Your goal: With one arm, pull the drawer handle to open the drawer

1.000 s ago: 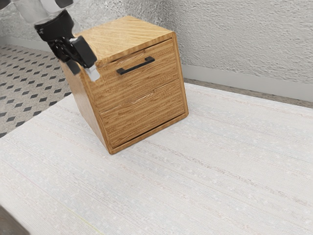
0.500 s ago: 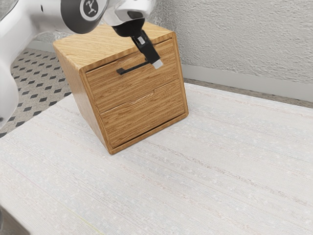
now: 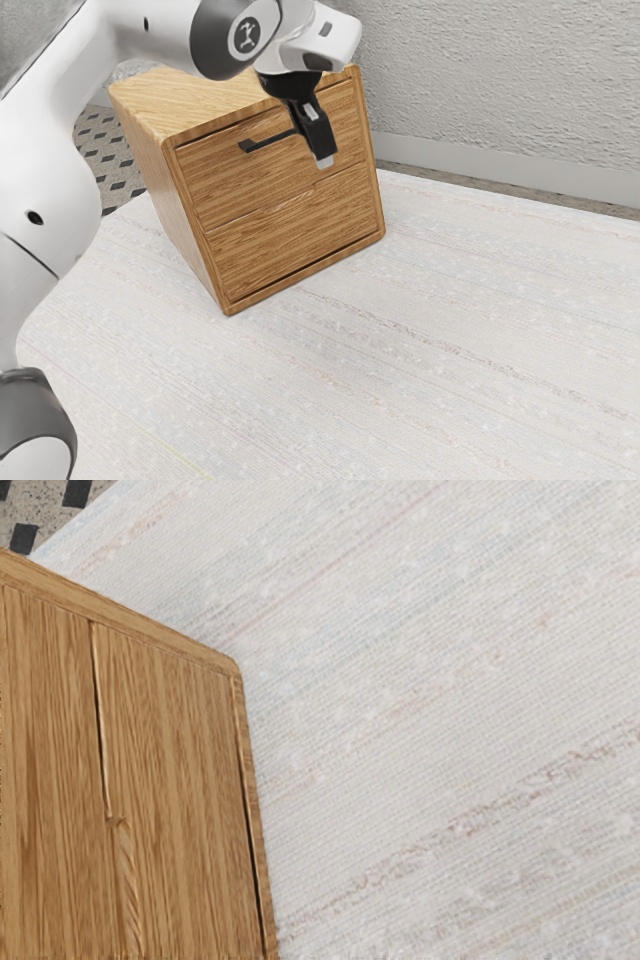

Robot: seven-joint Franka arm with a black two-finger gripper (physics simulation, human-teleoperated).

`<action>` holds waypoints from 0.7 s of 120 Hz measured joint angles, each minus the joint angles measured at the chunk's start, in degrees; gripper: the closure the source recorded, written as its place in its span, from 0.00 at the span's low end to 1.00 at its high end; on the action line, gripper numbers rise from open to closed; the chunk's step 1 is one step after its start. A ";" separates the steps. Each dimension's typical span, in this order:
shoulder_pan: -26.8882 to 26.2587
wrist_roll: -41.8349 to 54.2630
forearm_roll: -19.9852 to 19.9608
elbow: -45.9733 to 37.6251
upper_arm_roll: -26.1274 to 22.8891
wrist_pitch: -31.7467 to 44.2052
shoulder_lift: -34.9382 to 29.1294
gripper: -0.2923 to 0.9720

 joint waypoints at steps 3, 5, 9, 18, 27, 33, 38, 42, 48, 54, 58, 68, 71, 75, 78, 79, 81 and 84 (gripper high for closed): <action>-0.02 -0.27 0.27 0.25 0.05 -0.36 0.33 0.23; -0.04 -0.44 0.44 0.38 0.13 -0.59 0.52 0.23; -0.08 -0.76 0.72 0.53 0.68 -1.04 0.85 0.23; 0.15 -1.43 1.12 1.72 1.85 -1.82 2.15 0.23; 0.82 -2.00 1.32 4.75 2.30 -2.43 4.49 0.23; 1.38 -2.32 1.39 7.83 2.38 -3.05 6.24 0.23; 1.76 -2.55 1.42 9.60 2.37 -3.50 7.28 0.23; 2.06 -2.72 1.43 10.94 2.37 -3.80 8.13 0.23; 2.28 -2.97 1.43 11.94 2.39 -4.19 8.83 0.23; 2.44 -3.19 1.45 12.29 2.42 -4.49 9.20 0.23; 2.75 -3.34 1.47 12.39 2.47 -4.63 9.37 0.23; 3.74 -3.65 1.49 12.48 2.60 -4.81 9.62 0.23; 4.06 -3.74 1.50 12.49 2.61 -4.84 9.65 0.23; 4.61 -3.84 1.51 12.50 2.60 -4.87 9.67 0.23; 4.98 -3.87 1.51 12.51 2.58 -4.86 9.68 0.23; 5.10 -3.88 1.51 12.51 2.58 -4.86 9.68 0.23; 5.32 -3.88 1.51 12.51 2.57 -4.85 9.69 0.23; 5.62 -3.85 1.51 12.51 2.54 -4.82 9.69 0.23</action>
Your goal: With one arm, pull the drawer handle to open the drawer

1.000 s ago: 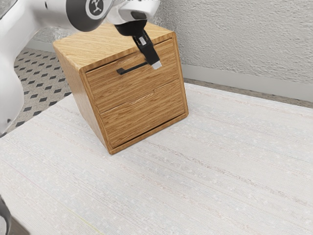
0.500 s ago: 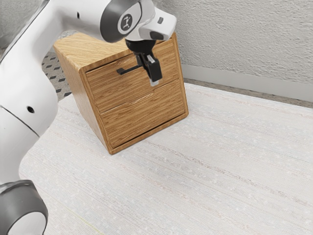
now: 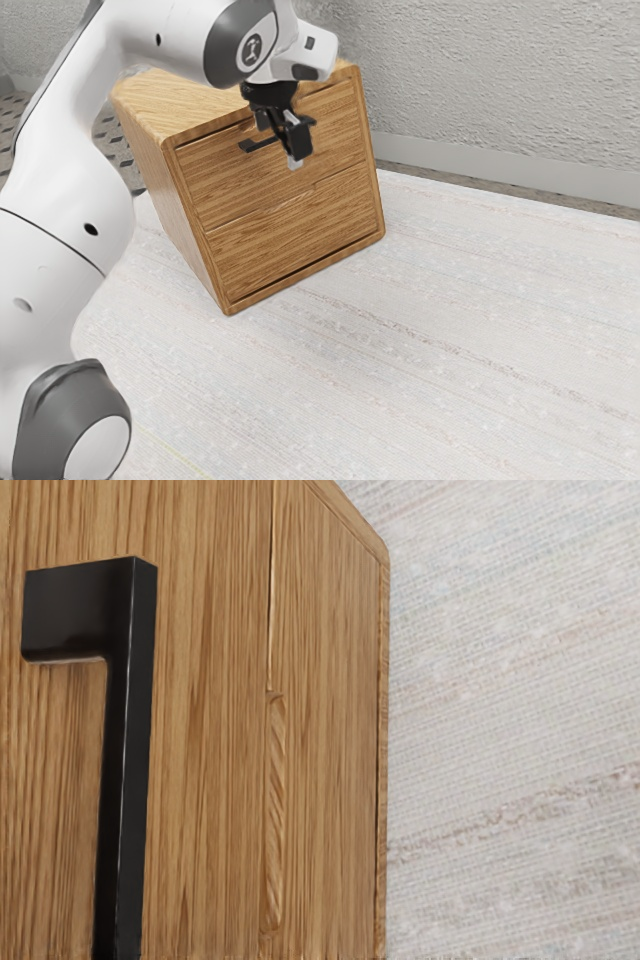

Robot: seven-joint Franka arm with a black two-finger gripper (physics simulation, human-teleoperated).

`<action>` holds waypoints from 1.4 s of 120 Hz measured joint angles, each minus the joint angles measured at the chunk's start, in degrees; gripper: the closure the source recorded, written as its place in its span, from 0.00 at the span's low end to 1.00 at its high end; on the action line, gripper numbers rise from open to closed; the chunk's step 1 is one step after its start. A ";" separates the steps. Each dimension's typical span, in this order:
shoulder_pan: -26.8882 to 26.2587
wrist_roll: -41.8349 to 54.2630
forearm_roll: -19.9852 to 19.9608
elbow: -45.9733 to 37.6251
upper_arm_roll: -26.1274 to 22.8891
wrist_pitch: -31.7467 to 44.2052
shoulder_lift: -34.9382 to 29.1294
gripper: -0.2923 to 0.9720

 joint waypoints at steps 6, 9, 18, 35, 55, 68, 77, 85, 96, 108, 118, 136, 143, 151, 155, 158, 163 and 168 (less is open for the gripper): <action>0.36 0.16 0.00 0.00 -0.05 0.19 0.00 0.23; 0.45 0.28 0.00 0.00 -0.10 0.33 0.00 0.23; 0.55 0.67 0.01 -0.02 -0.34 0.81 0.03 0.23; 0.74 1.50 0.01 -0.28 -0.41 1.72 0.28 0.23; 0.79 2.28 0.06 -0.42 -0.08 2.26 0.76 0.32; 1.30 2.70 0.05 -0.43 -0.01 2.34 0.73 0.41; 1.59 3.00 0.03 -0.45 -0.02 2.37 0.73 0.46; 1.86 3.25 0.02 -0.56 -0.06 2.39 0.77 0.48; 1.76 3.55 0.00 -0.64 -0.20 2.43 0.79 0.50; 1.15 3.73 0.02 -0.70 -0.11 2.31 0.73 0.52; 0.90 3.81 -0.03 -0.83 -0.29 2.06 0.65 0.53; 0.40 3.54 -0.31 -0.95 -0.72 1.07 0.28 0.55; 0.06 3.38 -0.35 -0.97 -1.14 0.72 0.08 0.56; -0.10 3.14 -0.42 -1.25 -2.21 0.35 -0.27 0.55; -0.11 2.98 -0.44 -1.42 -2.87 0.13 -0.55 0.55; -0.12 2.84 -0.46 -1.61 -3.28 -0.03 -0.75 0.55; -0.05 2.54 -0.49 -2.10 -4.16 -0.30 -1.14 0.55; 0.00 2.19 -0.49 -2.39 -5.01 -0.66 -1.50 0.55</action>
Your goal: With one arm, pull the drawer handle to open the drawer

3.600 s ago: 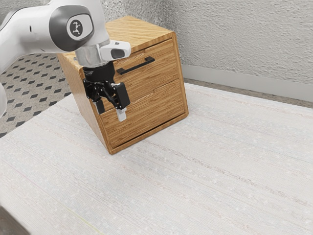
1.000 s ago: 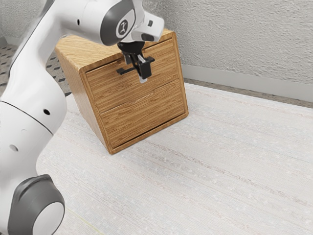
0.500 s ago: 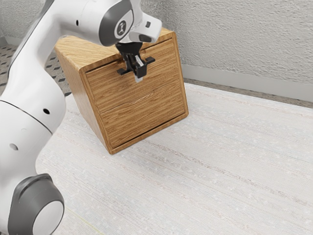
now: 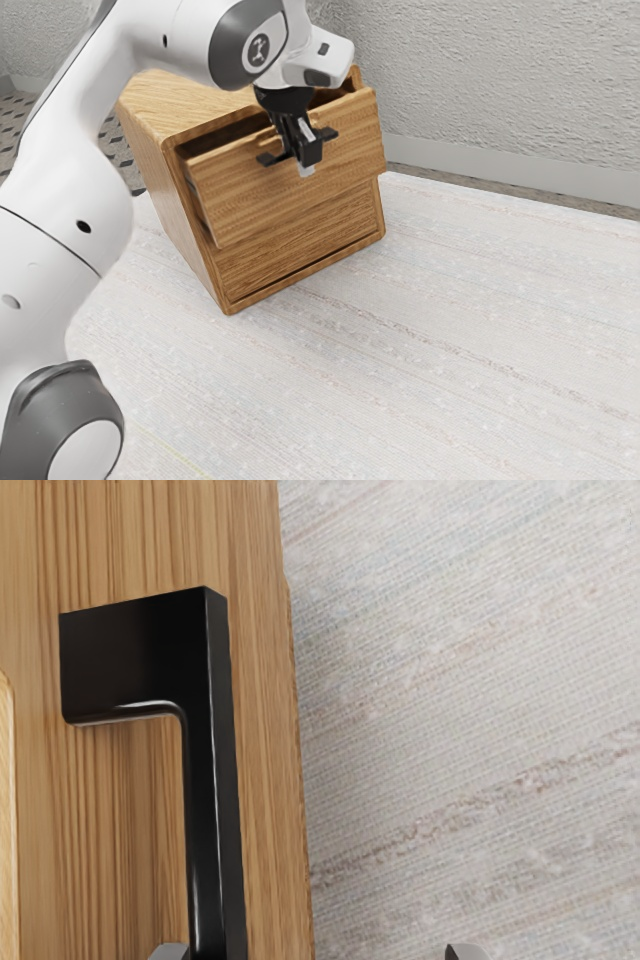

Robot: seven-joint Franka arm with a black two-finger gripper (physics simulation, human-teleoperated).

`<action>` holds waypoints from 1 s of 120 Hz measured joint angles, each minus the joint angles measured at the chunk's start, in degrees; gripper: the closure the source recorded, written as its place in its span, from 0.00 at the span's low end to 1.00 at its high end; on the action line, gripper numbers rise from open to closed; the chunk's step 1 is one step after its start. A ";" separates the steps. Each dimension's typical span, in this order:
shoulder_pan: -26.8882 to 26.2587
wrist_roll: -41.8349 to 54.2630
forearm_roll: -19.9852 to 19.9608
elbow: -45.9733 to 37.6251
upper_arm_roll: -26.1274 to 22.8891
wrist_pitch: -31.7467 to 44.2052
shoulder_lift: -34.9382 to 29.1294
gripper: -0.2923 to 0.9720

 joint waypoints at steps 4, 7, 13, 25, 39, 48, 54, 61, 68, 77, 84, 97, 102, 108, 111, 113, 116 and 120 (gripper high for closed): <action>0.02 -0.32 0.01 -0.12 -0.67 -0.33 -0.30 0.55; 0.03 -0.57 0.03 -0.28 -1.16 -0.57 -0.55 0.56; 0.20 -1.14 0.06 -0.93 -2.36 -1.11 -1.29 0.56; 0.49 -2.37 0.20 -1.94 -4.61 -2.01 -2.58 0.56; 0.58 -3.85 0.39 -3.26 -6.91 -2.63 -3.86 0.55; 0.09 -4.70 0.51 -4.31 -7.77 -2.86 -4.73 0.56; -1.17 -5.20 0.63 -4.62 -7.69 -2.96 -5.02 0.56; -2.45 -5.78 0.69 -5.67 -7.70 -3.06 -5.67 0.55; -3.35 -6.38 0.67 -7.14 -7.79 -3.16 -6.77 0.55; -4.07 -7.07 0.66 -8.82 -7.87 -3.23 -7.54 0.58; -4.62 -7.57 0.68 -10.46 -7.84 -3.23 -8.55 0.57; -6.42 -8.42 0.70 -11.81 -7.02 -3.18 -9.30 0.55; -8.52 -8.72 0.61 -12.15 -4.94 -3.22 -9.52 0.55; -10.67 -9.07 0.46 -12.80 -2.99 -3.25 -9.87 0.55; -11.49 -9.23 0.42 -13.36 -2.47 -3.25 -10.19 0.55; -11.95 -9.35 0.40 -13.74 -2.23 -3.25 -10.42 0.55; -12.58 -9.51 0.37 -14.19 -1.98 -3.24 -10.78 0.55; -13.29 -9.73 0.33 -14.78 -1.79 -3.23 -11.16 0.55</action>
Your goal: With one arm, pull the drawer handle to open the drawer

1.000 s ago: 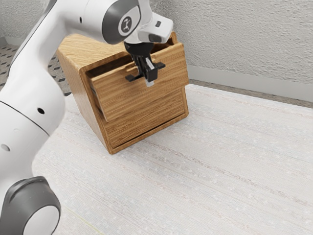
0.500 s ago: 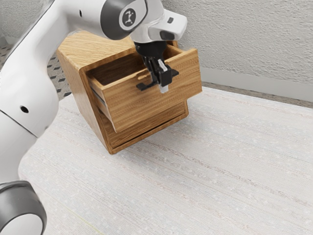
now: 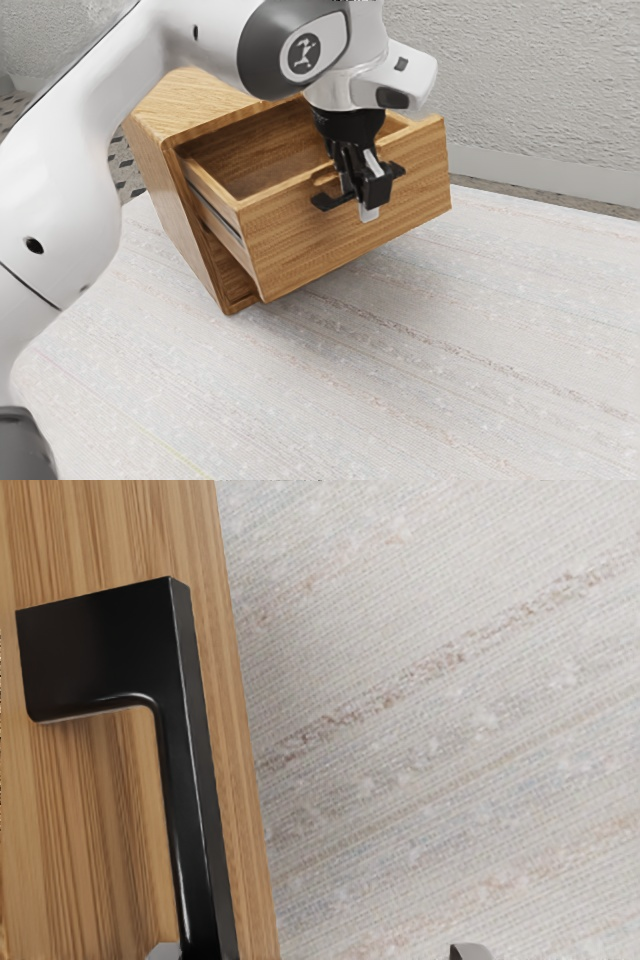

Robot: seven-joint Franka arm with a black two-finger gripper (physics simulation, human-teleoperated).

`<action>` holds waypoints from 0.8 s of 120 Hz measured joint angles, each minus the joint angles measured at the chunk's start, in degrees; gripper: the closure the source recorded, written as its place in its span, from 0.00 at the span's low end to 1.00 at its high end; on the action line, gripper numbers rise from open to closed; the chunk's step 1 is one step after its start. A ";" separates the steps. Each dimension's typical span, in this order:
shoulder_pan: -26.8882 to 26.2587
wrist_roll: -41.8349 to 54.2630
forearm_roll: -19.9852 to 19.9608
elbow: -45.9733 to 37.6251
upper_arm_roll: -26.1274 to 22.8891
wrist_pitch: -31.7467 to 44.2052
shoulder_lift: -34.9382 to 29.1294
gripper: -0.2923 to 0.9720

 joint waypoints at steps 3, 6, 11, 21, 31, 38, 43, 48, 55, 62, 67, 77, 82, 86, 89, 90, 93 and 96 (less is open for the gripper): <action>-0.49 -0.16 -0.04 -0.62 0.07 0.03 -0.37 0.55; -0.99 -0.33 -0.09 -1.18 0.12 0.06 -0.73 0.55; -1.63 -0.66 -0.24 -1.91 0.14 0.11 -1.28 0.54; -3.21 -1.33 -0.47 -3.11 0.15 0.22 -2.14 0.54; -4.36 -2.01 -0.77 -3.66 0.18 0.32 -2.53 0.54; -5.35 -2.55 -0.59 -3.80 0.19 0.41 -2.57 0.55; -6.90 -3.04 0.78 -3.79 0.19 0.43 -2.67 0.53; -9.27 -3.59 3.06 -3.72 -0.15 0.35 -2.79 0.47; -12.43 -4.40 6.15 -3.49 -0.36 -0.08 -3.07 0.41; -15.10 -5.13 8.93 -3.17 -0.45 -0.57 -4.11 0.36; -16.37 -5.57 10.80 -3.09 -0.59 -0.89 -5.56 0.34; -17.09 -4.82 12.36 -3.07 -1.20 -1.36 -11.20 0.30; -14.81 -3.39 9.58 -3.15 -1.53 -2.08 -13.98 0.29; -11.63 -2.29 6.48 -3.22 -1.67 -3.51 -15.83 0.28; -9.80 -1.51 4.69 -3.36 -1.96 -4.58 -17.15 0.27; -9.32 -1.25 4.16 -3.40 -2.09 -4.97 -17.49 0.27; -8.21 -0.50 2.75 -3.53 -2.64 -6.26 -18.21 0.26; -7.55 0.22 1.62 -3.81 -3.35 -7.46 -18.65 0.26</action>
